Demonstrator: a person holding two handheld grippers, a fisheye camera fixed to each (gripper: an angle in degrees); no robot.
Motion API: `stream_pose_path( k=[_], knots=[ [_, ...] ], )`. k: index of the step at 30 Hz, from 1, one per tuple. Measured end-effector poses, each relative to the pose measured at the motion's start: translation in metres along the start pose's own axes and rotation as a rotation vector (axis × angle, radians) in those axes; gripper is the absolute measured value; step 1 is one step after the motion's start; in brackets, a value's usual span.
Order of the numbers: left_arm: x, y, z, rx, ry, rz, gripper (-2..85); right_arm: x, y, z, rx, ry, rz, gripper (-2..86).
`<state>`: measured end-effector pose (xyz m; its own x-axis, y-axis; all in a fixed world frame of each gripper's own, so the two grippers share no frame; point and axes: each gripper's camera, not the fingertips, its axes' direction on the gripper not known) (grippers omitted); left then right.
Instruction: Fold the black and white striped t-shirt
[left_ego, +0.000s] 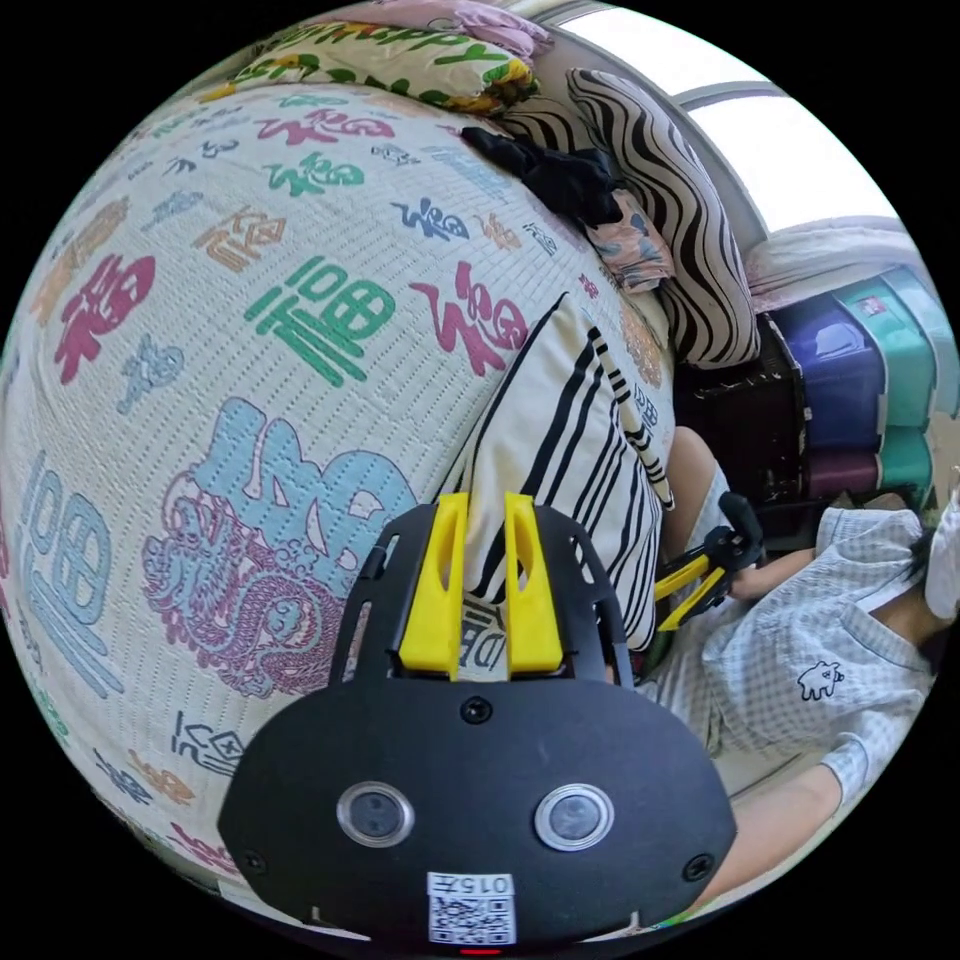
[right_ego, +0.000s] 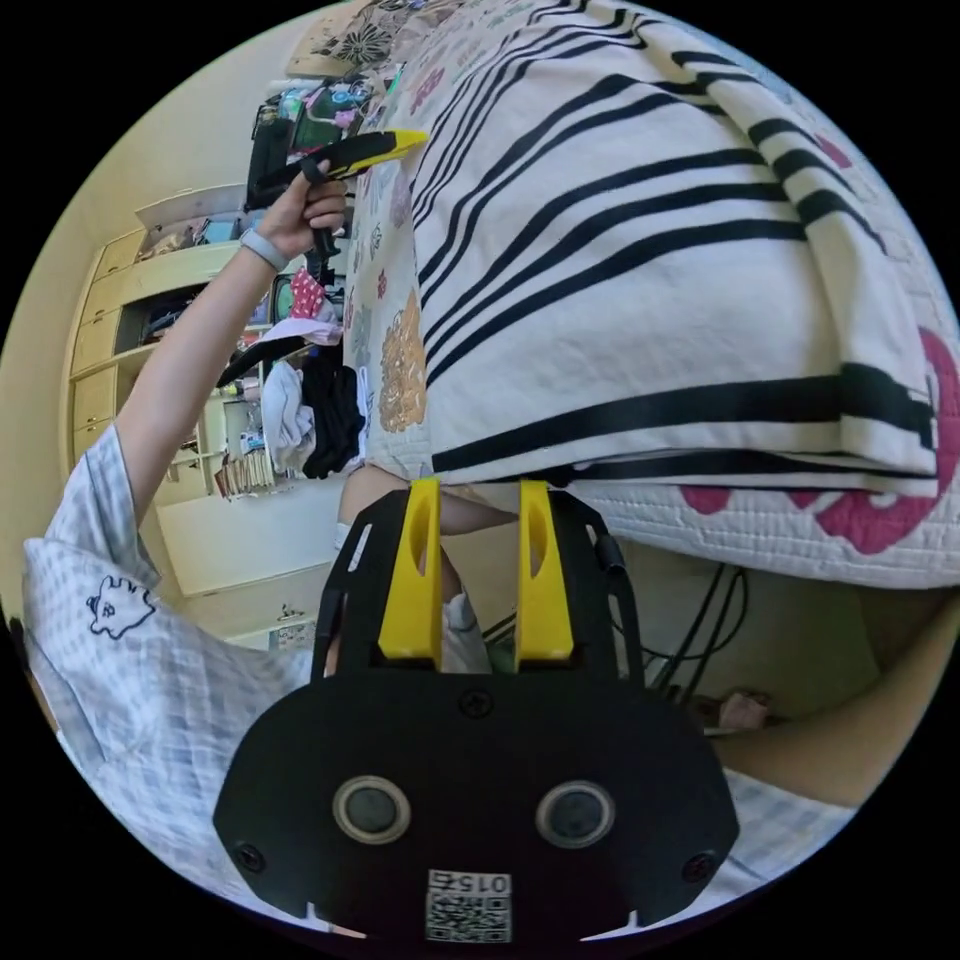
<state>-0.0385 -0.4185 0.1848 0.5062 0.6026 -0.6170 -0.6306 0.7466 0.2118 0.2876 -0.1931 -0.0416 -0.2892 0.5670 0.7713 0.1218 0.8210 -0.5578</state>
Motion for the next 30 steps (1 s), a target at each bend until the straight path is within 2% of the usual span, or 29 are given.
stream_pose_path(
  k=[5, 6, 12, 14, 18, 21, 23, 27, 30],
  knots=[
    [-0.036, -0.002, -0.014, 0.063, 0.045, -0.006, -0.1, -0.001, 0.008, 0.001, 0.083, -0.062, 0.06, 5.2],
    [-0.042, -0.002, -0.02, 0.067, 0.033, 0.006, -0.3, -0.006, 0.015, -0.001, 0.112, -0.054, 0.024, 2.4],
    [-0.075, 0.003, -0.041, 0.07, -0.018, 0.018, -0.5, -0.053, 0.048, -0.001, 0.108, 0.119, -0.175, 0.4],
    [-0.088, 0.004, -0.042, 0.075, -0.021, -0.012, -0.3, -0.063, 0.053, 0.003, 0.106, 0.164, -0.215, 0.6],
    [-0.112, 0.003, -0.042, 0.087, -0.064, -0.097, 1.8, -0.053, 0.062, 0.006, 0.019, 0.104, -0.153, 2.3],
    [-0.117, 0.004, -0.062, 0.149, -0.107, -0.084, 4.8, -0.049, 0.082, -0.027, 0.017, 0.083, -0.137, 5.3],
    [-0.113, 0.001, -0.08, 0.221, -0.142, -0.059, 6.0, -0.053, 0.095, -0.059, 0.075, 0.082, -0.163, 6.8],
    [-0.091, -0.037, -0.096, 0.338, -0.16, 0.034, 9.3, -0.053, 0.095, -0.12, 0.318, 0.309, -0.173, 9.5],
    [-0.089, -0.077, -0.083, 0.37, -0.148, 0.024, 9.7, -0.035, 0.072, -0.131, 0.321, 0.347, -0.107, 11.2]
  ],
)
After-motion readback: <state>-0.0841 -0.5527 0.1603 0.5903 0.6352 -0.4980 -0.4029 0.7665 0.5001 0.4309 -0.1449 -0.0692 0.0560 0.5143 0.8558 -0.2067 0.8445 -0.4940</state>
